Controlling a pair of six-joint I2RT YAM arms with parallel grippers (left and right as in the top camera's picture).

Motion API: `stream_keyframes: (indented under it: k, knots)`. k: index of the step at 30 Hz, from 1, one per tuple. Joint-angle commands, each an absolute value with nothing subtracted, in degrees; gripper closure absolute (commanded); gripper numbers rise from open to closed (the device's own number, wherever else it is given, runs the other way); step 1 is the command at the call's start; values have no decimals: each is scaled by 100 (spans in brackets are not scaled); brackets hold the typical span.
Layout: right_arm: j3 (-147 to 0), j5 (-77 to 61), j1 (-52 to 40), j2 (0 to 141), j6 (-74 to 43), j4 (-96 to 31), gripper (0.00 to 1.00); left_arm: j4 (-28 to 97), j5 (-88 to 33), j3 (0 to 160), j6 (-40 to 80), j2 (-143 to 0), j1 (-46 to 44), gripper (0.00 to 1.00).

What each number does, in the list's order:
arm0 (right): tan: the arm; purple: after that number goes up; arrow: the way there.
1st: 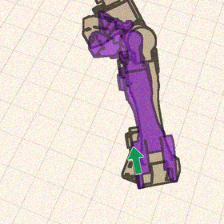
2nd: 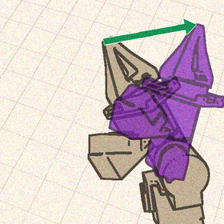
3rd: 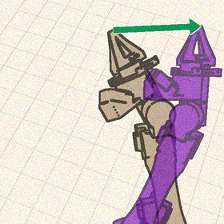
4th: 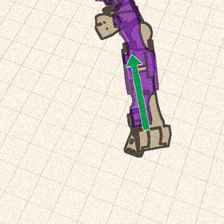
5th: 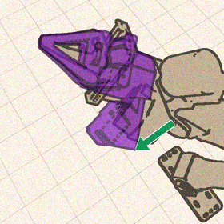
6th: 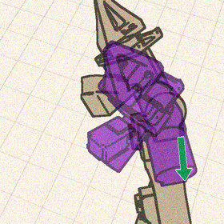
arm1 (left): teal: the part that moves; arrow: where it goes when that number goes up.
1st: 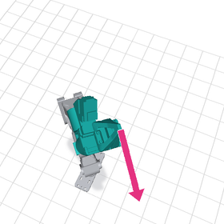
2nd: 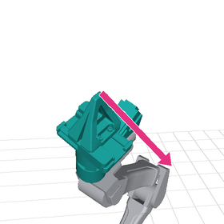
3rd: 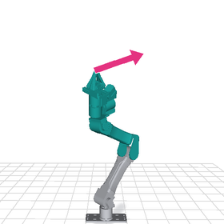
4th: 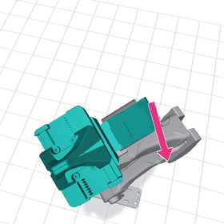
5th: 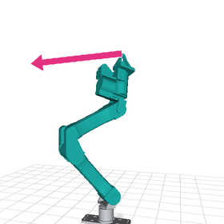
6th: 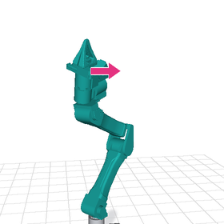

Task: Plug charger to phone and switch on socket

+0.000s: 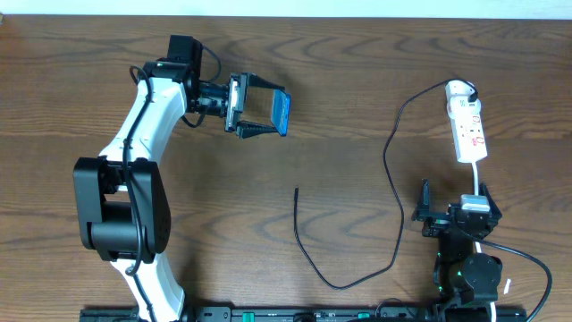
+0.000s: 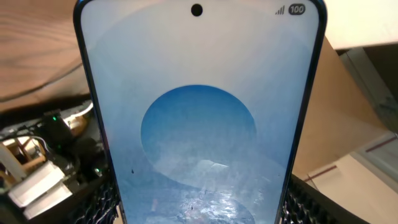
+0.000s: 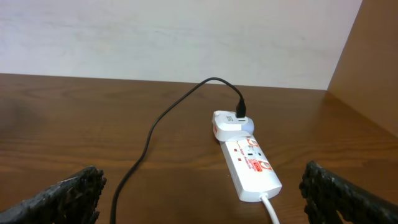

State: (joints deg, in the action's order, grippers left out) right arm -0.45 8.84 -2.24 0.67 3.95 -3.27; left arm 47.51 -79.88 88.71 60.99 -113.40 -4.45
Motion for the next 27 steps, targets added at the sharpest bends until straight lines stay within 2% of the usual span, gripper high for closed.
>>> stream_keyframes:
  k: [1, 5, 20, 27]
  knots:
    - [-32, 947, -268, 30, 325, -340, 1, 4742, -7747, 8879, 5610, -11153, -429, 93]
    - [-32, 947, -268, 30, 325, -340, 1, 4742, -7384, 8879, 4862, -11153, -432, 93]
    - [-32, 945, -268, 30, 325, -342, 1, 4742, -7387, 8879, 2724, -11153, -429, 93]
    - [-32, 945, -268, 30, 325, -340, 1, 4742, -7384, 8879, 2453, -11153, -429, 93]
